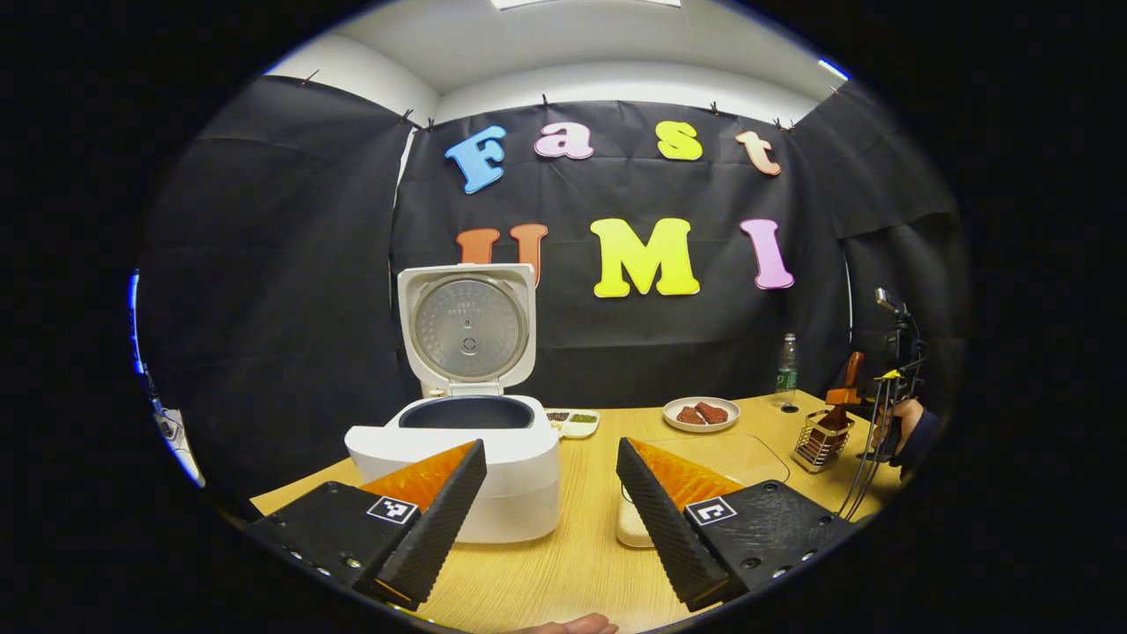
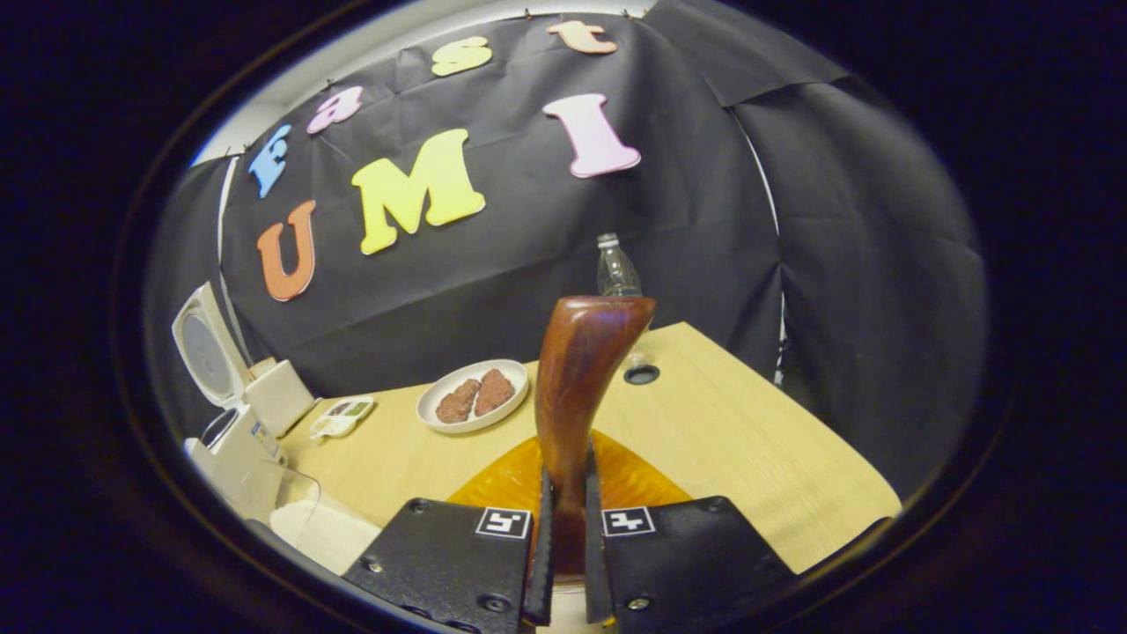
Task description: Close the left gripper, press the button to open the rice cooker; take a wooden spoon from the chopstick holder with the right hand, scoop a spoonful of rice and pour it into the rice cooker, then put the wooden spoon back into the chopstick holder.
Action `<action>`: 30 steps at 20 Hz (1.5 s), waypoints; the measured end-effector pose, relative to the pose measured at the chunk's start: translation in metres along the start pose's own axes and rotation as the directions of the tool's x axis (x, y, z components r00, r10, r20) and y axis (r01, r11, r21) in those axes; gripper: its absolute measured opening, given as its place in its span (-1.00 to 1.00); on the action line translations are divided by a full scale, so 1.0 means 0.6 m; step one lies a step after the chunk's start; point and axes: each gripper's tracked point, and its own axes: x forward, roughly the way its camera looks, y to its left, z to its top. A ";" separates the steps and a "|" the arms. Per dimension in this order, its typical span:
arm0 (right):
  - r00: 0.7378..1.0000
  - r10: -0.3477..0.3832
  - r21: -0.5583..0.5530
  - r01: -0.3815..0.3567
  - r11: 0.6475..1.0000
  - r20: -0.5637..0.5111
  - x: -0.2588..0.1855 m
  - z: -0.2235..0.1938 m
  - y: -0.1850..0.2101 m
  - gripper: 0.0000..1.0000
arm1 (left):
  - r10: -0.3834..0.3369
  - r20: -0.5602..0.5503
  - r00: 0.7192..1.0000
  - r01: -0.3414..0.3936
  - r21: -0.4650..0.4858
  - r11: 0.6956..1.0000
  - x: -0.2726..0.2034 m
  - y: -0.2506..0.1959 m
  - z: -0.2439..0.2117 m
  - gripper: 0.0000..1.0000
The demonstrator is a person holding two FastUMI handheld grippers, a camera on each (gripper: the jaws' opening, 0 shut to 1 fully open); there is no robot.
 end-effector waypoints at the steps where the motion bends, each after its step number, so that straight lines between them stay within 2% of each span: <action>1: 0.999 0.000 0.010 0.000 1.000 0.036 -0.010 0.015 0.002 -0.70 | -0.003 0.006 1.000 0.003 -0.005 1.000 -0.006 0.003 0.002 0.89; 5: 0.992 -0.037 -0.019 0.040 0.999 0.117 -0.055 0.059 0.017 -0.72 | -0.007 0.024 1.000 0.007 -0.017 1.000 -0.021 0.026 0.005 0.89; 8: 0.989 -0.036 -0.047 0.044 0.998 0.146 -0.093 0.080 0.050 -0.72 | -0.007 0.024 1.000 0.008 -0.042 0.999 -0.025 0.046 -0.005 0.89; 11: 0.986 0.016 -0.104 0.001 0.995 0.164 -0.125 0.094 0.113 -0.73 | -0.006 0.022 1.000 0.008 -0.059 0.998 -0.026 0.064 -0.011 0.89; 15: 0.973 0.062 -0.189 -0.019 0.982 0.222 -0.165 0.117 0.203 -0.85 | 0.006 0.030 1.000 -0.004 -0.066 0.998 -0.033 0.093 -0.013 0.89; 16: 0.972 0.078 -0.198 -0.034 0.980 0.222 -0.173 0.117 0.230 -0.82 | 0.010 0.031 0.999 -0.008 -0.067 0.998 -0.035 0.101 -0.013 0.89; 21: 0.967 0.200 -0.218 -0.164 0.962 0.157 -0.186 0.073 0.365 -0.82 | 0.027 0.014 1.000 -0.026 -0.077 0.997 -0.039 0.128 -0.030 0.88; 26: 0.966 0.254 -0.194 -0.240 0.951 0.050 -0.160 -0.018 0.446 -0.82 | 0.043 0.013 0.999 -0.042 -0.070 0.997 -0.043 0.145 -0.029 0.89; 30: 0.963 0.267 -0.149 -0.269 0.951 -0.034 -0.134 -0.086 0.490 -0.82 | 0.039 0.011 0.999 -0.038 -0.073 0.997 -0.045 0.144 -0.030 0.88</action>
